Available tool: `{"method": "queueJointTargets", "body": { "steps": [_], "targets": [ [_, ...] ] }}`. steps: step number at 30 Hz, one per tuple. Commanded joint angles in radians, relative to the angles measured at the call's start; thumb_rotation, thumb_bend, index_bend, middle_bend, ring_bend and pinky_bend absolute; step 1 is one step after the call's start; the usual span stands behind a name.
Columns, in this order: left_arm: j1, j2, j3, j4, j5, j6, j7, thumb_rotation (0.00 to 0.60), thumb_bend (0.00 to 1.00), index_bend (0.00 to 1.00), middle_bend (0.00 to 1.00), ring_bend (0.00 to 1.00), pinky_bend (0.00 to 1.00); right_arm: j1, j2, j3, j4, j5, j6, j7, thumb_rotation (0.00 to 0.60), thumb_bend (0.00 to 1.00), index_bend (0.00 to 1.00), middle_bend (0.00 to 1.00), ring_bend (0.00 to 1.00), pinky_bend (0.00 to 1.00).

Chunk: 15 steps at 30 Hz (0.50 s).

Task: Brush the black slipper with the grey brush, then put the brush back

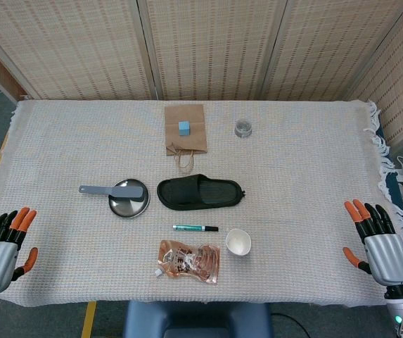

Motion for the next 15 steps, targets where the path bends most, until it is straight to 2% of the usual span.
{"method": "queueJointTargets", "body": {
  "steps": [1,6,8,9,11,13,15],
  "targets": [
    [-0.002,-0.001,0.001,-0.001,0.004,-0.003,0.001,0.600,0.46,0.00,0.00,0.00,0.06,0.000,0.001,-0.001,0.001,0.002,-0.004,0.002,0.600,0.15,0.00,0.00,0.00,0.00],
    [-0.027,-0.016,0.009,0.011,0.026,-0.035,-0.031,0.600,0.46,0.00,0.00,0.00,0.07,-0.004,0.009,0.003,-0.003,0.011,-0.001,0.012,0.600,0.15,0.00,0.00,0.00,0.00],
    [-0.050,-0.017,0.004,0.009,0.019,-0.074,-0.046,0.600,0.46,0.00,0.00,0.00,0.10,-0.005,0.009,0.005,-0.002,0.012,0.003,0.011,0.600,0.15,0.00,0.00,0.00,0.00],
    [-0.064,-0.016,-0.001,0.006,0.019,-0.090,-0.048,0.600,0.46,0.00,0.00,0.01,0.17,-0.005,0.008,0.005,-0.001,0.012,0.002,0.011,0.600,0.15,0.00,0.00,0.00,0.00],
    [-0.102,-0.019,-0.019,0.003,0.018,-0.130,-0.061,0.600,0.46,0.00,0.00,0.11,0.33,-0.004,0.008,0.005,-0.001,0.015,-0.004,0.015,0.600,0.15,0.00,0.00,0.00,0.00],
    [-0.139,-0.020,-0.036,-0.001,0.000,-0.181,-0.058,0.600,0.46,0.00,0.00,0.25,0.50,-0.003,0.008,0.006,-0.001,0.017,-0.006,0.015,0.600,0.15,0.00,0.00,0.00,0.00],
    [-0.185,-0.031,-0.060,0.002,-0.027,-0.244,-0.035,0.600,0.46,0.00,0.00,0.35,0.62,-0.003,0.007,0.007,0.001,0.017,-0.003,0.012,0.600,0.15,0.00,0.00,0.00,0.00]
  ]
}}
